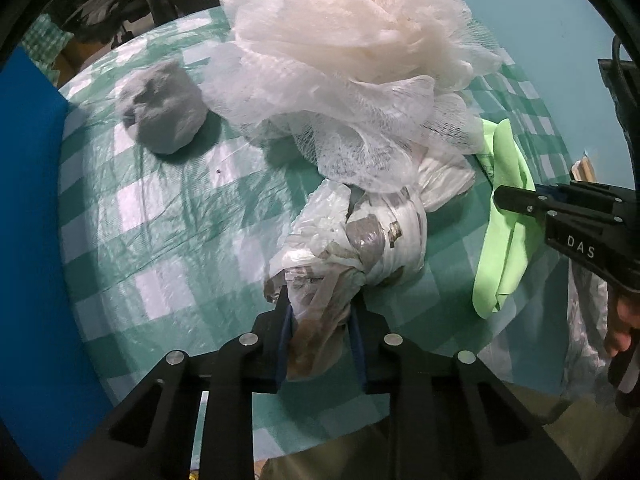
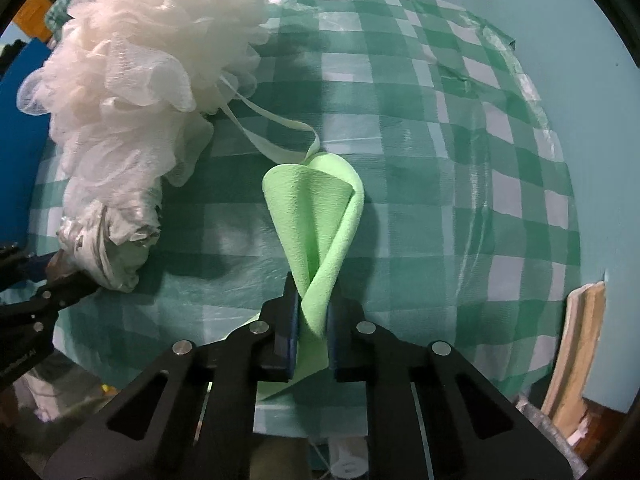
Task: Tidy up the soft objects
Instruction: 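Close the left tool on the plastic-wrapped bundle while the right tool lifts the green cloth, then lift the wrapped bundle with the left tool while the right tool holds the green cloth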
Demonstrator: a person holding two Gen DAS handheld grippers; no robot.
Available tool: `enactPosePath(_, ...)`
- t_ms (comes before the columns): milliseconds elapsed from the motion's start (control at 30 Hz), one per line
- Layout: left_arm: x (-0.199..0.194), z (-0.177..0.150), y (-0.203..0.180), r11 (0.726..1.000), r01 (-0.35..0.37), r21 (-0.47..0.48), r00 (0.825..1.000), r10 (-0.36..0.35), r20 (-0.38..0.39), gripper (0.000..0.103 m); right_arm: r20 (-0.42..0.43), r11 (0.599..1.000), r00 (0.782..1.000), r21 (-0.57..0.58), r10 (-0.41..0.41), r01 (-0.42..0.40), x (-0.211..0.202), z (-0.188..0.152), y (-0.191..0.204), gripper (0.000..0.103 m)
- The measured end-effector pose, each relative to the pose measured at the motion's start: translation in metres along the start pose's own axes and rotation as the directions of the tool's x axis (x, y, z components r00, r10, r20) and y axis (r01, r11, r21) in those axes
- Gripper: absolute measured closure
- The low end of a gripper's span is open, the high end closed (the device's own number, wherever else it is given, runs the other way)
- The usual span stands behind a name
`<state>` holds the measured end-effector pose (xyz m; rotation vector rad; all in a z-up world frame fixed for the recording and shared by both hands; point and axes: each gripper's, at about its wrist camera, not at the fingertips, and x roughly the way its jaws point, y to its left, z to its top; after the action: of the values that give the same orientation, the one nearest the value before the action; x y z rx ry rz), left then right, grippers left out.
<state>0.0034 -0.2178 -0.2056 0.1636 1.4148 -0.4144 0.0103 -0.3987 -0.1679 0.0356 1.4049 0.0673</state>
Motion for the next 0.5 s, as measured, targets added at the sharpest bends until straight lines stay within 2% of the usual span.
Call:
enactPosePath(167, -0.014, -0.008, 0.012, 1.000, -0.005, 0.006, 1.000, 0.005, 0.022, 0.084, 0.025, 0.999, 0.999, -0.008, 0.033, -0.033, -0.016, -0.009, 0.008, 0.094)
enactPosePath(500, -0.050, -0.017, 0.042, 1.000, -0.008, -0.020, 0.997, 0.009, 0.077, 0.087, 0.078, 0.998, 0.995, -0.030, 0.066, -0.064, -0.050, -0.016, 0.027, 0.095)
